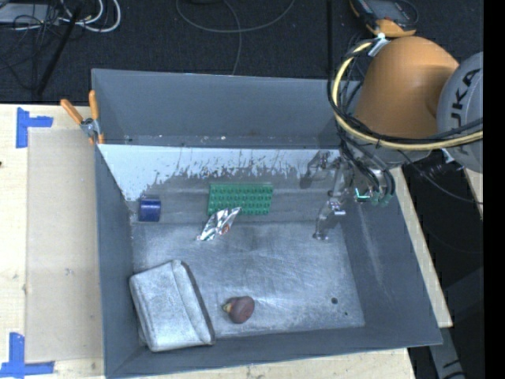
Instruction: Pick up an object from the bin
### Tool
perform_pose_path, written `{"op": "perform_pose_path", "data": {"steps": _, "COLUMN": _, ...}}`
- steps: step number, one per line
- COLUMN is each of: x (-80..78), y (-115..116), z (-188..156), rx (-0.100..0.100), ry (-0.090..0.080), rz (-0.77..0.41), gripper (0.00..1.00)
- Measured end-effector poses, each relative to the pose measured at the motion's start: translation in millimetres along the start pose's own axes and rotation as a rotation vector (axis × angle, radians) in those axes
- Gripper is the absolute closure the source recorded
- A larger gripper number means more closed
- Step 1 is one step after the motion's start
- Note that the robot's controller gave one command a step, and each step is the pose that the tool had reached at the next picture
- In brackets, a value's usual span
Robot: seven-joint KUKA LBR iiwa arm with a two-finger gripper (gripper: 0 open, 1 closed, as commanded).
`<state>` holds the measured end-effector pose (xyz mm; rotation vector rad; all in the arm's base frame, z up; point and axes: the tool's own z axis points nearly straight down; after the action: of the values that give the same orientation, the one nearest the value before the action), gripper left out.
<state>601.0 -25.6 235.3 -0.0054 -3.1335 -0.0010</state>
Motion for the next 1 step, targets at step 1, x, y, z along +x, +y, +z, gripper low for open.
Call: {"op": "perform_pose_path", "data": {"steps": 1, "x": 89.3, "y": 53.5, "z": 78.0, "rx": 0.000, "ry": -0.001, "rz": -0.318, "gripper": 0.00}}
